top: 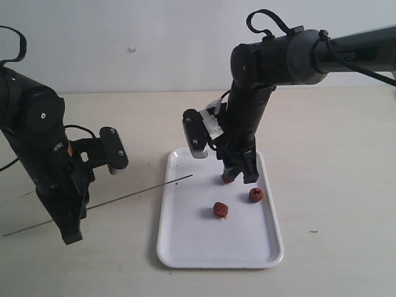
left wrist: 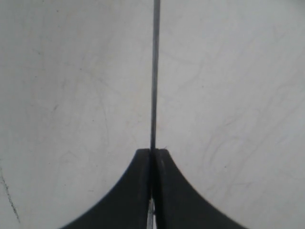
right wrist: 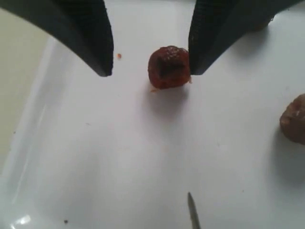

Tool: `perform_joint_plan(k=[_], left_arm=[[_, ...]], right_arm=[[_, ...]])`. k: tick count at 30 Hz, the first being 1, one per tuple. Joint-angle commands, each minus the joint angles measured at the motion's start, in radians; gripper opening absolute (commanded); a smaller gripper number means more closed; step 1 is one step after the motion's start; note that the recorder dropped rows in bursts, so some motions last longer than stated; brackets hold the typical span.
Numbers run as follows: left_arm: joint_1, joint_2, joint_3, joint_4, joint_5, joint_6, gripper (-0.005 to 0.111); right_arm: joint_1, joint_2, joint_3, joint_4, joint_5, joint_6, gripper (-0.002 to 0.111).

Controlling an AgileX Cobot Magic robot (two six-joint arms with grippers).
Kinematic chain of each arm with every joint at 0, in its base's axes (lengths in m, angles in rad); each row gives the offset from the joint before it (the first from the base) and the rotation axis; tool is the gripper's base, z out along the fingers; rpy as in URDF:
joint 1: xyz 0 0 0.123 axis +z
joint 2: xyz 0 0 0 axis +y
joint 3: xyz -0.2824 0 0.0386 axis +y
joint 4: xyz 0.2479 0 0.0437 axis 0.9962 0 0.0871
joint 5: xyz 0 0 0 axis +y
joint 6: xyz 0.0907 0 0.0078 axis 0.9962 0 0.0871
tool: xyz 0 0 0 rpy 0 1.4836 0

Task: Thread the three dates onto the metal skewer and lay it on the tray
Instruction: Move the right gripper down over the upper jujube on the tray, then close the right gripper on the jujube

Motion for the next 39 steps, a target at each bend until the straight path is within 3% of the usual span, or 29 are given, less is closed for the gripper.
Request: perform_joint_plan(k=[1,39], left_arm=[[-0.002,-0.005,0.004,-0.009,-0.003,0.002,0.000],[-0.002,-0.005,0.004,-0.009,-0.001,0.005,0.000]], right_arm=[[0.004,0.009,-0.006,-0.003,-0.001,0.030,0.049],[0.006,0.066,-0.006,-0.054,-0.004,0.044,0.043]])
